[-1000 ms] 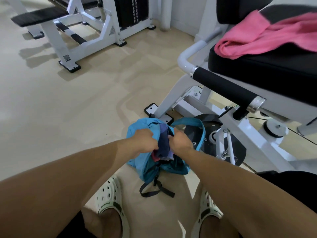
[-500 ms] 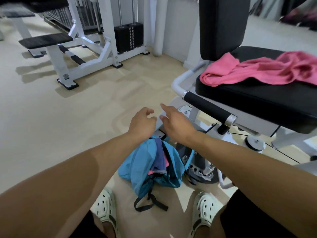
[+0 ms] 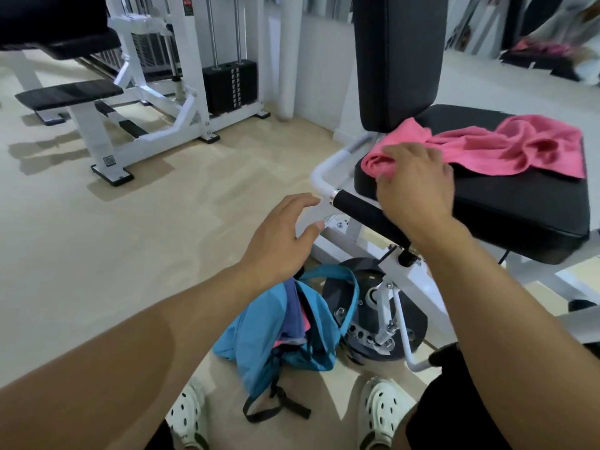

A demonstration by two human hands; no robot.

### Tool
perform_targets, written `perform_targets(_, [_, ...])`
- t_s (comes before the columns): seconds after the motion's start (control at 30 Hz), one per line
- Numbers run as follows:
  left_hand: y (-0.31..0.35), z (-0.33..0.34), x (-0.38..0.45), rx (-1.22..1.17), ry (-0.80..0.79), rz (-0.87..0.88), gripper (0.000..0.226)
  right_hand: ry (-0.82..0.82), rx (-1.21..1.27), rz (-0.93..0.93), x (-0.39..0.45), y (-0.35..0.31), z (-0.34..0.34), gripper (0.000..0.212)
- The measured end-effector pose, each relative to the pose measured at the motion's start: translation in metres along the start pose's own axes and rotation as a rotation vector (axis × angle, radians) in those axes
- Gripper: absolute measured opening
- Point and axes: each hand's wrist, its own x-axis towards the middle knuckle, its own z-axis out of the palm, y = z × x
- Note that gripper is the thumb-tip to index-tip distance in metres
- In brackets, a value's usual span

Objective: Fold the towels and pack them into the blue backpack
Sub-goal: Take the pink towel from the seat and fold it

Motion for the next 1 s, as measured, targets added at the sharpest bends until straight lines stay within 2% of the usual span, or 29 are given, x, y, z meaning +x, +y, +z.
perform_targets(0.1, [0.0, 0.001, 0.002, 0.007, -0.018, 0.027, 0.038, -0.156, -0.123, 0.096, 0.008, 0.021, 0.007, 0.063])
perform_targets(0.17, [0.0, 0.002, 0.004, 0.0, -0.025, 0.028, 0.038, -0.152, -0.157, 0.086, 0.012, 0.025, 0.012, 0.067])
perform_targets(0.23, [0.0, 0.002, 0.004, -0.022, -0.024, 0.019, 0.039, -0.095, -0.159, 0.054, 0.017, 0.026, 0.014, 0.056])
perform_targets(0.3, [0.002, 0.0, 0.005, -0.072, -0.009, -0.005, 0.041, -0.013, -0.094, 0.007, 0.02, 0.026, 0.016, 0.036])
perform_targets(0.4, [0.005, -0.003, 0.005, -0.132, 0.018, -0.013, 0.048, 0.056, 0.09, -0.147, 0.016, 0.023, 0.015, 0.018])
perform_targets(0.53, [0.007, -0.01, 0.005, -0.115, 0.061, 0.075, 0.071, -0.011, 0.243, -0.457, -0.004, 0.006, 0.002, 0.027])
perform_targets(0.63, [0.011, -0.016, 0.005, -0.081, 0.066, 0.143, 0.08, -0.101, 0.395, -0.623, -0.025, -0.009, -0.003, 0.02])
perform_targets(0.7, [0.009, -0.02, 0.005, -0.049, 0.057, 0.217, 0.069, -0.21, 0.509, -0.657, -0.038, -0.019, -0.001, 0.016])
perform_targets(0.77, [0.002, -0.024, 0.006, 0.07, 0.071, 0.309, 0.048, -0.248, 0.586, -0.653, -0.048, -0.026, 0.003, 0.007])
perform_targets(0.87, [-0.012, -0.031, 0.005, 0.167, 0.059, 0.29, 0.044, -0.247, 0.637, -0.612, -0.053, -0.029, 0.008, 0.019])
perform_targets(0.93, [-0.017, -0.038, 0.003, 0.146, 0.038, 0.198, 0.039, -0.231, 0.472, -0.624, -0.049, -0.026, 0.011, 0.028])
perform_targets(1.0, [-0.02, -0.044, 0.002, 0.165, 0.052, 0.125, 0.035, -0.169, 0.244, -0.603, -0.042, -0.019, 0.013, 0.028])
